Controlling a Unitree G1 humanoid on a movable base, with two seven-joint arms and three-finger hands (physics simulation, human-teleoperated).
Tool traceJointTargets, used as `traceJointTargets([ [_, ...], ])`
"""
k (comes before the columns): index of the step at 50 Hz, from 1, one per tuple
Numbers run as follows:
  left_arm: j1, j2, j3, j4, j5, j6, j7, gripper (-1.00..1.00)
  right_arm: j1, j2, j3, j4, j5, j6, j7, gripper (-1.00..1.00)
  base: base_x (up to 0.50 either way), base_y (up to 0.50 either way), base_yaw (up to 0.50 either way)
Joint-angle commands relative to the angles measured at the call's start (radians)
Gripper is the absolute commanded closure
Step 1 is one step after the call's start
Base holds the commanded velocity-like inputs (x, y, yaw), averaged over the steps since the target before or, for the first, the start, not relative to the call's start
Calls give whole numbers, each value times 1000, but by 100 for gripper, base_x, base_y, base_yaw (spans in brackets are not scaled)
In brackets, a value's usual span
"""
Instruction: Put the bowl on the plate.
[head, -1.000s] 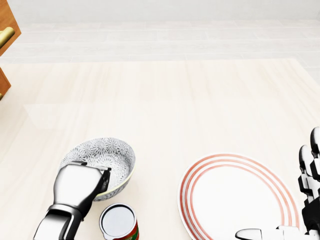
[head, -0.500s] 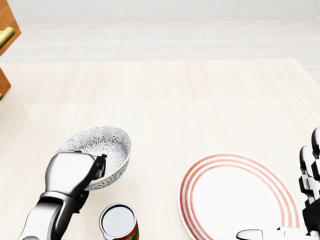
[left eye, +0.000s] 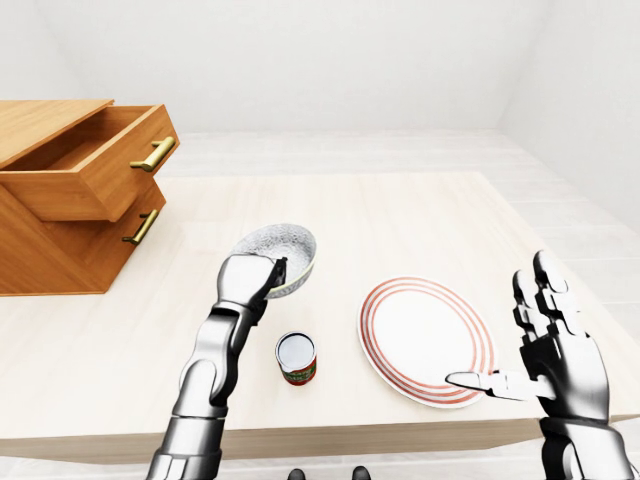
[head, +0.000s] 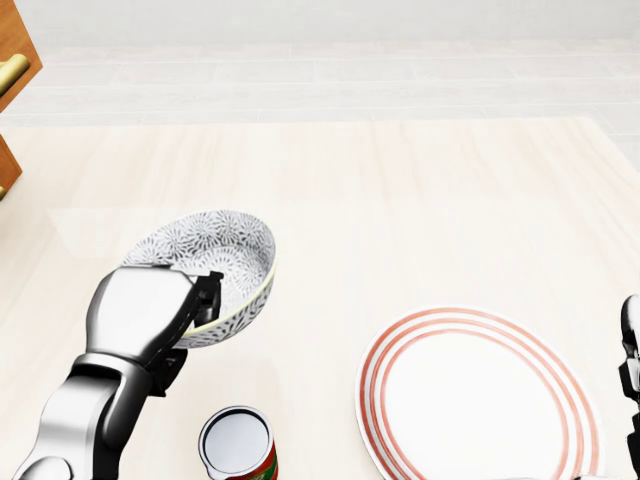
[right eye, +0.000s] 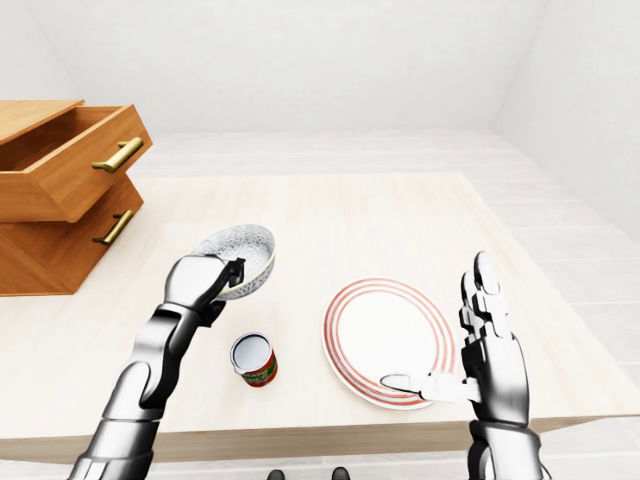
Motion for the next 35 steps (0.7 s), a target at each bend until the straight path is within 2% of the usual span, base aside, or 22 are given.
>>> traceJointTargets([
  [1, -23, -38, -18, -119, 29, 0, -59, 100, 69, 58, -33, -105, 21, -17, 63, -100, 0, 0, 0],
  [8, -74, -65, -38, -127, 45, 0, -88, 100, 100, 103, -88, -131, 52, -50, 127, -100, 0, 0, 0],
  [13, -125, -90, -51, -119, 59, 22, -120, 100, 106, 134, -134, -137, 75, -68, 168, -100, 0, 0, 0],
  [16, -148, -99, -68, -123, 73, 17, -100, 100, 98, 145, -163, -118, 84, -81, 187, -100, 0, 0, 0],
  [18, -142, -108, -79, -142, 72, 11, -114, 100, 91, 147, -186, -110, 96, -81, 196, -100, 0, 0, 0],
  [20, -138, -124, -90, -161, 79, 21, -137, 100, 91, 151, -213, -113, 115, -79, 208, -100, 0, 0, 0],
  [21, -139, -125, -94, -164, 76, 10, -127, 100, 93, 156, -224, -117, 123, -79, 216, -100, 0, 0, 0],
  [23, -139, -141, -103, -171, 81, 20, -144, 100, 99, 168, -247, -130, 141, -80, 233, -100, 0, 0, 0],
  [24, -140, -143, -108, -170, 83, 15, -134, 100, 100, 174, -256, -136, 148, -81, 242, -100, 0, 0, 0],
  [28, -148, -165, -123, -168, 90, 18, -133, 100, 94, 194, -289, -142, 161, -84, 274, -100, 0, 0, 0],
  [30, -161, -185, -132, -181, 91, 31, -161, 100, 93, 202, -307, -140, 173, -89, 290, -100, 0, 0, 0],
  [31, -167, -190, -135, -185, 88, 28, -154, 100, 94, 208, -315, -139, 179, -93, 299, -100, 0, 0, 0],
  [33, -172, -206, -146, -200, 97, 43, -186, 100, 97, 219, -328, -135, 189, -104, 318, -100, 0, 0, 0],
  [34, -176, -206, -153, -203, 101, 35, -180, 100, 97, 225, -333, -132, 191, -110, 327, -100, 0, 0, 0],
  [35, -183, -232, -156, -217, 86, 48, -192, 100, 99, 226, -336, -128, 192, -120, 340, -100, 0, 0, 0],
])
